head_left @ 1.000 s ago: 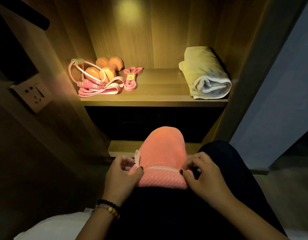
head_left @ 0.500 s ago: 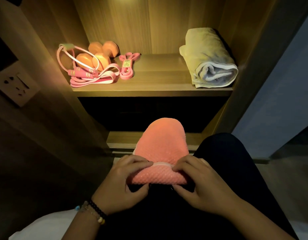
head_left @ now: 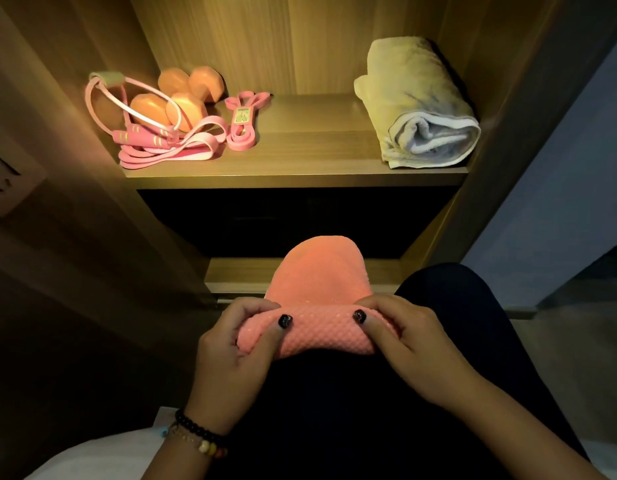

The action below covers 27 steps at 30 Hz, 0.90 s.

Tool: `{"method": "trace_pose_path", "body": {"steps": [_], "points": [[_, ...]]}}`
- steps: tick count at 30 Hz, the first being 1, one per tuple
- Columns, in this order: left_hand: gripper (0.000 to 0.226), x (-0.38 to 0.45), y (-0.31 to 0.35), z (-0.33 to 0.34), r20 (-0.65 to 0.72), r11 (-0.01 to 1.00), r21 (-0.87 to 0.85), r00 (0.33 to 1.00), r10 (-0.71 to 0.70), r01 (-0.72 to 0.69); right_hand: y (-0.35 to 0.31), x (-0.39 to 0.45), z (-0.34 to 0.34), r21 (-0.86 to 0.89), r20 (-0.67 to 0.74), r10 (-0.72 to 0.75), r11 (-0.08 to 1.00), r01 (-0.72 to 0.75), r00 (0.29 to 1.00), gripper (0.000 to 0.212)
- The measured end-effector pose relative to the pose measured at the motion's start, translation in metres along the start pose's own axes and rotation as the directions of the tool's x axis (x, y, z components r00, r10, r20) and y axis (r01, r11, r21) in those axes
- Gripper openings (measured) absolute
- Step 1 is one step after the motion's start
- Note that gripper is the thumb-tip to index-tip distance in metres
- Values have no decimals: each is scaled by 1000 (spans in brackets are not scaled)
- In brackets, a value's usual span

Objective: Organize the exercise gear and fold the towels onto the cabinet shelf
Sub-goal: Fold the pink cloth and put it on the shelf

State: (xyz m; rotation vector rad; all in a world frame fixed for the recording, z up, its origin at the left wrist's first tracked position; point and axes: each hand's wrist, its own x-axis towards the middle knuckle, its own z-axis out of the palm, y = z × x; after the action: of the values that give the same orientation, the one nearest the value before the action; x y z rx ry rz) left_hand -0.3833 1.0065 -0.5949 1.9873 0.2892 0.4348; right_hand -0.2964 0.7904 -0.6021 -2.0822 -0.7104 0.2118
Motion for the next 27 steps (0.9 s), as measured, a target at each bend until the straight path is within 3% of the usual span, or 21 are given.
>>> {"method": "trace_pose_path", "body": {"steps": [5,8,10,13,16,18,21,24,27], "points": [[12,15,0,10,-24,969,18,969,-248,248,2,6,7,98,-92,164,983,-155,982,11],[16,24,0,14,-21,932,39,933,-360,360,5,15,11,71,-146,223,974,-215,964,12],[17,30,-1,15,-42,918,77,922,-386,388,7,20,14,-116,-205,107,984,-133,973,16],[13,35,-6,17,-65,920,156,933,-354,360,10,22,18,-448,-178,-302,872,196,937,9],[10,35,-14,23,-70,941,208,964,-258,267,13,16,23,-504,-83,-445,791,348,892,20],[12,34,-19,26,-102,952,262,985,-136,159,13,11,25,-470,-75,-412,818,332,908,25],[9,33,-22,26,-101,897,427,979,177,-118,11,10,25,-470,-13,-333,834,288,943,41],[17,30,-22,21,73,829,428,928,365,-360,14,11,24,-486,51,-277,833,266,960,48],[26,28,-25,9,271,836,348,899,344,-424,14,13,21,-494,93,-228,835,244,969,48]]}}
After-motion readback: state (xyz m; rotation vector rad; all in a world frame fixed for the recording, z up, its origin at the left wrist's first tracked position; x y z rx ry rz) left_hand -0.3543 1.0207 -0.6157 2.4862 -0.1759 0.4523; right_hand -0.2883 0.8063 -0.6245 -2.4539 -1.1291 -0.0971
